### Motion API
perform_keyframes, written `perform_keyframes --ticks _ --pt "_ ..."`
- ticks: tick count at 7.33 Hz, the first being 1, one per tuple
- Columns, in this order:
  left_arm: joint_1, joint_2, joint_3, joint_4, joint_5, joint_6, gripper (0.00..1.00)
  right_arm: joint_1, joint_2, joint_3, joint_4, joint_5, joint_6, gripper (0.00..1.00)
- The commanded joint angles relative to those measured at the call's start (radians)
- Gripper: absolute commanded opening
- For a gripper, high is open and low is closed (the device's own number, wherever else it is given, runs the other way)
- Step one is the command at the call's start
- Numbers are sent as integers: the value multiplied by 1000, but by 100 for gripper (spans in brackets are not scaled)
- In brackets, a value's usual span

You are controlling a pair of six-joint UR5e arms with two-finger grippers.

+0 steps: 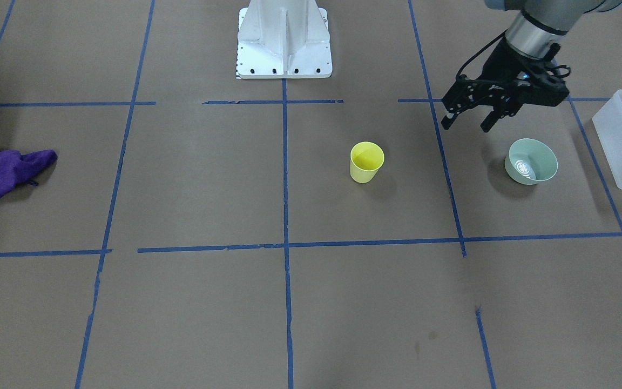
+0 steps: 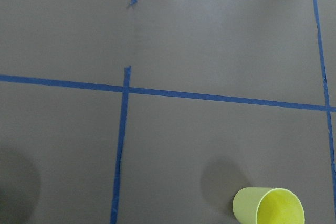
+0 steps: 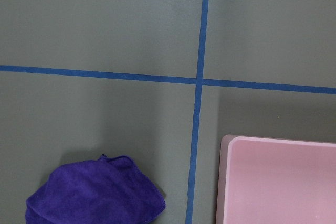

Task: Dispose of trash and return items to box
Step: 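Reach the left gripper down to the yellow cup and close on it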

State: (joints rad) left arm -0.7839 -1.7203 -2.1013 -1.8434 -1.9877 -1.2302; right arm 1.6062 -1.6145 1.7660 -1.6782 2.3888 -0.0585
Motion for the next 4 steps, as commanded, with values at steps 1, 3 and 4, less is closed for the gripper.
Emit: perform_keyframes --ticks 1,3,4 --pt "122 -152 99 99 111 -96 99 -9 4 1 0 1 2 100" --pt "153 -196 165 99 131 -118 99 -23 15 18 2 1 47 100" --pt "179 -197 170 98 133 -129 98 -43 15 67 0 1 146 100"
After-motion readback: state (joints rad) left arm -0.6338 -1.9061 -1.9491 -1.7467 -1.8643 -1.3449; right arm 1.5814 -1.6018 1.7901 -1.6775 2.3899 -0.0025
